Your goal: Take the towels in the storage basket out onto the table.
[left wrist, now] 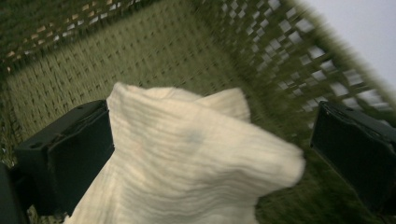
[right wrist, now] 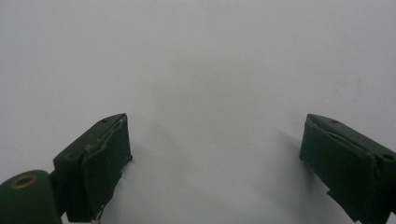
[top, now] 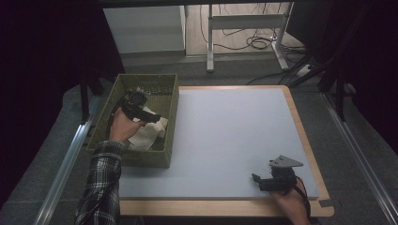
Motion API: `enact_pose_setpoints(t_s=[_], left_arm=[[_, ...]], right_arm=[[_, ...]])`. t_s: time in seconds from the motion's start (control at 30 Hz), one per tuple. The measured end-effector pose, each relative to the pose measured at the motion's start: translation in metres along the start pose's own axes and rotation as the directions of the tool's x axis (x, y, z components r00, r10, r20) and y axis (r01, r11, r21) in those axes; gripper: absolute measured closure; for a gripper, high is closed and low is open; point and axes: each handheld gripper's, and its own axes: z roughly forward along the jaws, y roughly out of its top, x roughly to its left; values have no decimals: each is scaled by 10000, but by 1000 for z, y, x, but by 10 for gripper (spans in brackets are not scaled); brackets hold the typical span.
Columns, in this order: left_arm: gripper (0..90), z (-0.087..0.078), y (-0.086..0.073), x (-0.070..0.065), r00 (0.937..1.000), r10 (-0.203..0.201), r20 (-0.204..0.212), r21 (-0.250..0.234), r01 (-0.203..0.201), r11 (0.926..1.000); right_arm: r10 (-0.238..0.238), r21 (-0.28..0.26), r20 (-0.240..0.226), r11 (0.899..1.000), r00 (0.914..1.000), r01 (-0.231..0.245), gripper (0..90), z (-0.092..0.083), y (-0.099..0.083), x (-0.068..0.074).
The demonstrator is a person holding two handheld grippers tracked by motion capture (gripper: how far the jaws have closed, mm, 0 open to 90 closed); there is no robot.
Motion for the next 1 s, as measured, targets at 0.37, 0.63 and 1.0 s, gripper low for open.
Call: enact_pose_setpoints(t_s=[0.37, 0.63, 1.0], left_arm=[[0, 44, -4, 16, 9990, -441, 64, 1881, 421, 9813], [0, 72, -2, 24, 9966, -821, -112, 3018, 816, 9499], [43, 96, -6, 31, 9838, -1788, -149, 4284, 1678, 8879]], right_arm=[[-6, -5, -8, 10000, 10000, 6, 89, 0, 0, 0], [-17, -7, -22, 10000, 10000, 17, 89, 0, 0, 0], [-20, -10, -31, 10000, 10000, 20, 89, 0, 0, 0]])
